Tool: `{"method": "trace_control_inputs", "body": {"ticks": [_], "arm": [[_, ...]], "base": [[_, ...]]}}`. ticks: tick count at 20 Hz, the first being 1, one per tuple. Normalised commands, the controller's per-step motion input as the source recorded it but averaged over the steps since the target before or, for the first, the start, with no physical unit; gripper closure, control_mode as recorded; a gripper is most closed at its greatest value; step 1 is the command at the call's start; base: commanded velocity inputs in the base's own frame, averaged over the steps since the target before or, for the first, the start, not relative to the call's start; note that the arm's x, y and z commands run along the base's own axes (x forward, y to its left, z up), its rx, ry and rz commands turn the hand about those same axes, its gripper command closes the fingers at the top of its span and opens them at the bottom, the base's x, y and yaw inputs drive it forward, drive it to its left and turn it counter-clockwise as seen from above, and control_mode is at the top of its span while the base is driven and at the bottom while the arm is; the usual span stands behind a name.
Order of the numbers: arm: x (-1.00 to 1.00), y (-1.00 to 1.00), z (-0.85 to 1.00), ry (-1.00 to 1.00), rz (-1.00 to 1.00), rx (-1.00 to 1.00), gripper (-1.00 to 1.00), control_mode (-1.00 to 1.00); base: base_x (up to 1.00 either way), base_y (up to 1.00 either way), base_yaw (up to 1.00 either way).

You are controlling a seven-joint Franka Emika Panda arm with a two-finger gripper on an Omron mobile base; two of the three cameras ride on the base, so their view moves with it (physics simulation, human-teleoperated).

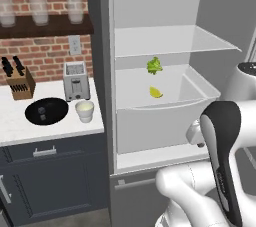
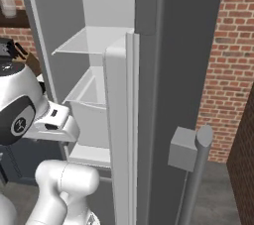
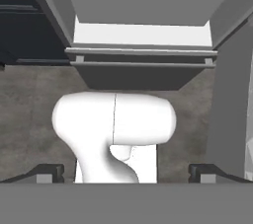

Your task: Grab a lemon wedge from the fridge and one ice cube from the ice bowl, and put them in the glass of lemonade.

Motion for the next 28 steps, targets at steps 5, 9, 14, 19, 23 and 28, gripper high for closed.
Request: {"method": "trace_control_inputs", "body": {"ticks": [5,9,14,19,23,28], "arm": [[0.55,0.1,-0.1,0.02,-0.1,-0.02,-1.0,-1.0],[0.78,0.08,0.0,0.0,-0.12,0.0,-1.0,-1.0],[0.64,0.0,0.08,-0.05,-0.04,0.03,-1.0,-1.0],[0.0,0.0,0.24,-0.23,0.02,0.15,-1.0,-1.0],[-0.2,0.03,0.56,-0.37,0.11,0.09,-1.0,-1.0],[-0.18,-0.05,0.25,-0.41,0.08,0.0,-1.0,-1.0]], "base": [[0.0,0.0,0.0],[0.0,0.0,0.0],[0.0,0.0,0.0],[0.0,0.0,0.0],[0.0,0.0,0.0],[0.0,0.0,0.0]]}}
